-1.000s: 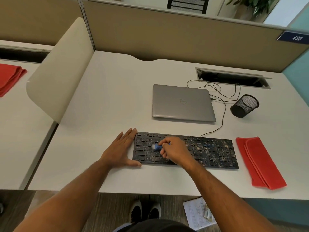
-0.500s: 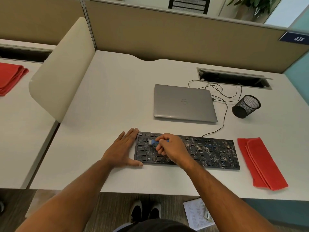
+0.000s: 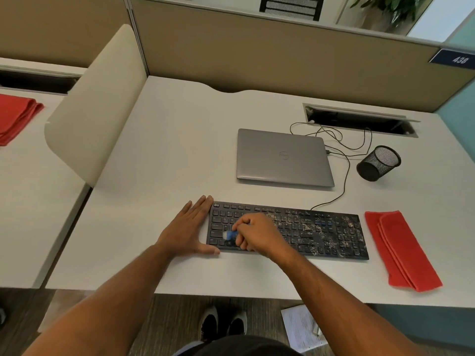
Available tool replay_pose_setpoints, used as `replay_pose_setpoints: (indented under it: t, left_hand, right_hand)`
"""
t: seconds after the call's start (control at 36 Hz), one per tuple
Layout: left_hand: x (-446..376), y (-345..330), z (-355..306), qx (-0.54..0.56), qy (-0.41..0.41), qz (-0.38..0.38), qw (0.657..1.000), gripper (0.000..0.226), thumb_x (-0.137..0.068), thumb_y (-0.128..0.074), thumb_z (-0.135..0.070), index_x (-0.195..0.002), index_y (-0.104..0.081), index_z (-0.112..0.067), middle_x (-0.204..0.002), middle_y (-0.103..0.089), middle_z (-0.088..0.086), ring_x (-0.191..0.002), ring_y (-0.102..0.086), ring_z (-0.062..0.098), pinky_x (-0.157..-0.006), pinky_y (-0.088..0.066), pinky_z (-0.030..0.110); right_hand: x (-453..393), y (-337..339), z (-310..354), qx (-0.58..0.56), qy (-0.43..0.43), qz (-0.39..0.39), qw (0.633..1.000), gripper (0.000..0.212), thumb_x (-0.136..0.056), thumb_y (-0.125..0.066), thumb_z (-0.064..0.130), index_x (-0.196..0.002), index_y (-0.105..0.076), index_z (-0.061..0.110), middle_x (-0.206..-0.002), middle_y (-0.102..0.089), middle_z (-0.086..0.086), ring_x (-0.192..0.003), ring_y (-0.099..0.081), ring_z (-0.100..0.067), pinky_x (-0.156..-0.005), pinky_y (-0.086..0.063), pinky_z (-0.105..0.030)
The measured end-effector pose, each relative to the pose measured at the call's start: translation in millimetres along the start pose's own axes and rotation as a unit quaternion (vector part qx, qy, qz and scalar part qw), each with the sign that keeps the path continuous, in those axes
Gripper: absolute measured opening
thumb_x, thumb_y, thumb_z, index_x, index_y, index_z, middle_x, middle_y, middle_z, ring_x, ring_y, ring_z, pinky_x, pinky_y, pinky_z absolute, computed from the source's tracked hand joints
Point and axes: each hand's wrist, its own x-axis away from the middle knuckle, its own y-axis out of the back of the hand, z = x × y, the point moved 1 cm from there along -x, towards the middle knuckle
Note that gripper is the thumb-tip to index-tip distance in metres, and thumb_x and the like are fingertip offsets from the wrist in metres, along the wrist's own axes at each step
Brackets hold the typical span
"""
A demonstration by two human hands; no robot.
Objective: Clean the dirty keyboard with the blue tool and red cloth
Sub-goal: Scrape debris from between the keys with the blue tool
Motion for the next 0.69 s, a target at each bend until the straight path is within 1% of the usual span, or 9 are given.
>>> replay_pose_setpoints:
  t: [0.06,0.11,0.25,0.33,0.39,0.5,0.56,0.64,0.69]
  left_hand:
    - [0.5,0.0,0.4,0.001,0.000,-0.002,1.000,0.143,-0.067,-0.058,-0.097,-0.164,0.015,-0.022,-0.172,0.009,-0.007,-0.155,0.018,0.002,-0.128,0.009,0.034]
    - [0.7,0.1,0.3,0.000,-0.002,-0.004,1.000,0.143,-0.067,-0.058,-0.097,-0.164,0.015,-0.021,-0.172,0.009,-0.007,-0.155,0.018,0.003,-0.129,0.008,0.034]
    - [0.5,-0.4,0.6,0.001,-0.004,-0.003,1.000,0.143,-0.067,-0.059,-0.097,-0.164,0.014,-0.021,-0.172,0.010,-0.007,-0.156,0.018,0.003,-0.130,0.006,0.037]
    - [0.0,0.0,0.3,0.000,0.001,0.001,1.000,0.143,-0.067,-0.057,-0.098,-0.163,0.016,-0.022,-0.171,0.011,-0.007,-0.155,0.019,0.003,-0.129,0.009,0.034]
    - [-0.3,0.2,-0.3,0.002,0.002,0.002,1.000,0.143,-0.067,-0.057,-0.098,-0.163,0.016,-0.022,-0.171,0.012,-0.008,-0.155,0.019,0.002,-0.128,0.011,0.032]
    - [0.6,0.2,0.1,0.003,-0.001,-0.003,1.000,0.143,-0.067,-0.059,-0.097,-0.163,0.015,-0.022,-0.171,0.011,-0.008,-0.155,0.019,0.002,-0.127,0.012,0.031]
    - [0.6,0.3,-0.1,0.001,-0.003,-0.002,1.000,0.142,-0.067,-0.059,-0.097,-0.163,0.016,-0.022,-0.170,0.012,-0.009,-0.155,0.019,0.002,-0.128,0.011,0.032]
    - [0.5,0.9,-0.4,0.007,-0.003,-0.003,1.000,0.142,-0.068,-0.059,-0.096,-0.163,0.016,-0.024,-0.170,0.012,-0.010,-0.155,0.018,0.002,-0.129,0.009,0.034]
    - [0.3,1.3,-0.8,0.004,-0.002,0.001,1.000,0.141,-0.068,-0.059,-0.097,-0.163,0.017,-0.024,-0.170,0.013,-0.010,-0.155,0.019,0.002,-0.129,0.009,0.034]
  right_hand:
    - [-0.4,2.4,-1.9,-0.029,0.002,-0.030,0.999,0.025,-0.100,-0.046,0.007,-0.101,-0.070,0.012,-0.075,-0.073,-0.006,-0.060,-0.064,-0.010,-0.059,-0.055,-0.023]
    - [-1.0,2.8,-6.0,-0.008,-0.005,-0.029,1.000,0.024,-0.101,-0.047,0.009,-0.102,-0.070,0.013,-0.075,-0.073,-0.005,-0.060,-0.065,-0.009,-0.059,-0.054,-0.022]
    - [5.2,3.7,-6.4,0.014,-0.010,0.058,0.998,0.025,-0.099,-0.048,0.007,-0.095,-0.072,0.006,-0.071,-0.072,-0.009,-0.057,-0.064,-0.013,-0.057,-0.052,-0.023]
    - [4.3,7.3,-9.0,-0.039,-0.001,-0.008,0.999,0.026,-0.098,-0.047,0.005,-0.096,-0.072,0.010,-0.072,-0.072,-0.007,-0.058,-0.063,-0.012,-0.055,-0.052,-0.024]
    - [2.3,8.9,-13.1,-0.021,0.004,-0.054,0.998,0.026,-0.099,-0.047,0.008,-0.098,-0.071,0.016,-0.073,-0.073,-0.003,-0.058,-0.064,-0.007,-0.058,-0.053,-0.022]
    - [4.2,7.0,-17.2,0.066,0.008,0.009,0.998,0.023,-0.099,-0.050,0.013,-0.095,-0.073,0.016,-0.072,-0.072,-0.001,-0.060,-0.066,-0.006,-0.068,-0.060,-0.030]
    - [4.9,8.0,-15.3,0.068,0.009,0.026,0.997,0.025,-0.098,-0.049,0.012,-0.092,-0.073,0.013,-0.069,-0.072,-0.002,-0.058,-0.065,-0.008,-0.067,-0.059,-0.030]
    - [5.9,10.5,-13.1,0.007,0.015,-0.033,0.999,0.025,-0.098,-0.048,0.008,-0.094,-0.072,0.014,-0.070,-0.072,-0.004,-0.057,-0.063,-0.008,-0.060,-0.054,-0.024]
    - [6.3,11.9,-15.6,0.008,0.021,-0.063,0.998,0.026,-0.099,-0.047,0.008,-0.095,-0.071,0.018,-0.074,-0.072,-0.003,-0.058,-0.063,-0.005,-0.061,-0.055,-0.024]
